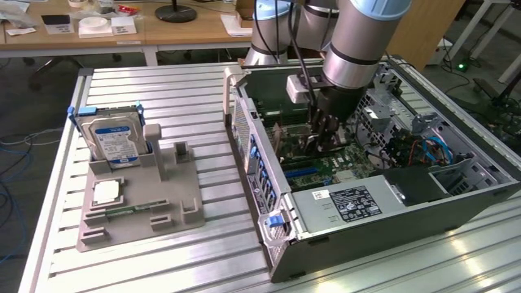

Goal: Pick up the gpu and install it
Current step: 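Insert the gpu into the slot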

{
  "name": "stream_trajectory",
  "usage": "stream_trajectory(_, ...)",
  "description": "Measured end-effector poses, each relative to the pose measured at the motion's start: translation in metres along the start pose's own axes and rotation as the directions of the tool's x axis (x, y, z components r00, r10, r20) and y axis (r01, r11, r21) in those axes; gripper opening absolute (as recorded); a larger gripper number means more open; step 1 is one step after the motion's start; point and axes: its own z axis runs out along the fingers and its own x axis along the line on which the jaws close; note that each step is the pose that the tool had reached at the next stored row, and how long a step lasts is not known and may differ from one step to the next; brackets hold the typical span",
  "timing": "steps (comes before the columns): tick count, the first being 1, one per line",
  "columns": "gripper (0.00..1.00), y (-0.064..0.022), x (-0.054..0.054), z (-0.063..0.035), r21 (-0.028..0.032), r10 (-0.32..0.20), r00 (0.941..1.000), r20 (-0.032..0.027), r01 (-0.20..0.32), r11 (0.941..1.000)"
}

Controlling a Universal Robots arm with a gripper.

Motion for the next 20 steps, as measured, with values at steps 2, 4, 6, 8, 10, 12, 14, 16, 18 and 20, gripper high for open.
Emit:
stream_trajectory(2,0.28,0.0000,0.000,0.0021,0.0002,0.000,1.0000,-0.0010,0.000,1.0000)
stream_trajectory(4,0.28,0.0003,0.000,0.0036,0.0005,0.001,1.0000,-0.0080,-0.001,1.0000)
stream_trajectory(6,0.28,0.0001,0.000,0.0042,0.0008,0.001,0.9999,-0.0150,-0.001,1.0000)
stream_trajectory(8,0.28,0.0001,0.000,0.0042,0.0009,0.001,0.9999,-0.0150,-0.001,1.0000)
stream_trajectory(10,0.28,0.0004,0.000,0.0043,0.0009,0.001,0.9999,-0.0151,-0.001,1.0000)
stream_trajectory(12,0.28,0.0034,0.000,0.0051,0.0010,0.001,0.9999,-0.0144,-0.001,1.0000)
stream_trajectory(14,0.28,0.0041,0.001,0.0067,0.0009,0.001,0.9999,-0.0145,-0.001,1.0000)
stream_trajectory(16,0.28,0.0040,0.002,0.0094,0.0009,0.001,0.9999,-0.0144,-0.001,1.0000)
stream_trajectory(18,0.28,0.0041,0.004,0.0114,0.0008,0.001,0.9999,-0.0141,-0.001,1.0000)
stream_trajectory(20,0.28,0.0050,0.004,0.0131,0.0009,0.001,0.9999,-0.0141,-0.001,1.0000)
